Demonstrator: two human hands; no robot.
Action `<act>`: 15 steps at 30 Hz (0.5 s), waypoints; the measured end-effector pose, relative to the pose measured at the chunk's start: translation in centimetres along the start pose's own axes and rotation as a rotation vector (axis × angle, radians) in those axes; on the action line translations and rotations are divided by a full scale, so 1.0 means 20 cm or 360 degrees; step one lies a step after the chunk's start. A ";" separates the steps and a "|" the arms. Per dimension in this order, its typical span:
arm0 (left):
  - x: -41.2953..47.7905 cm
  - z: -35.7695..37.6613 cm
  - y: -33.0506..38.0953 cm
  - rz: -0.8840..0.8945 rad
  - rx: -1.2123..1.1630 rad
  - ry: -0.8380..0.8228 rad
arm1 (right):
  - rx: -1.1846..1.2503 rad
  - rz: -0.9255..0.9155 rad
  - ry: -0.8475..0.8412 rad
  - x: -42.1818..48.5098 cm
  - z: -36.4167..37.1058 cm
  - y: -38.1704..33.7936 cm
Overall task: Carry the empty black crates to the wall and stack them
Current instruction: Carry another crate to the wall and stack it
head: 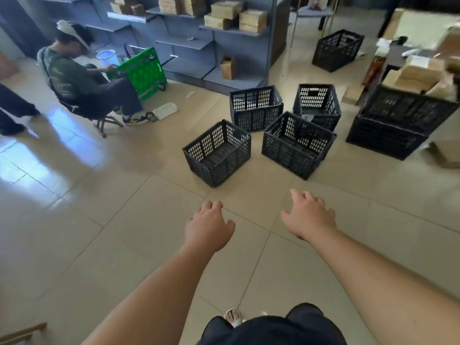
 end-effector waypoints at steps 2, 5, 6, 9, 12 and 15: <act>0.18 -0.03 0.03 0.0059 0.0062 -0.0004 | -0.0018 0.0056 0.0015 0.14 -0.04 0.01; 0.45 -0.05 0.13 0.0150 0.0131 0.0017 | -0.0052 0.0089 0.0065 0.37 -0.07 0.05; 0.55 -0.05 0.17 0.0178 0.0150 0.0028 | -0.0065 0.0080 0.0081 0.45 -0.09 0.06; 0.82 -0.06 0.32 0.0219 0.0161 0.0057 | -0.0121 0.0030 0.0081 0.74 -0.11 0.09; 1.08 -0.08 0.47 0.0193 0.0158 0.0090 | -0.0135 -0.0021 0.0114 1.06 -0.17 0.13; 1.29 -0.13 0.60 0.0121 0.0158 0.0074 | -0.0184 -0.0126 0.0118 1.34 -0.28 0.16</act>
Point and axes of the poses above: each hand's wrist, its own x-axis towards the middle knuckle, its own z-axis out of the palm, y = z × x, the point moved 1 cm from there along x, towards the middle knuckle, and after that the axes turned 10 degrees about y, right-handed, at the moved point
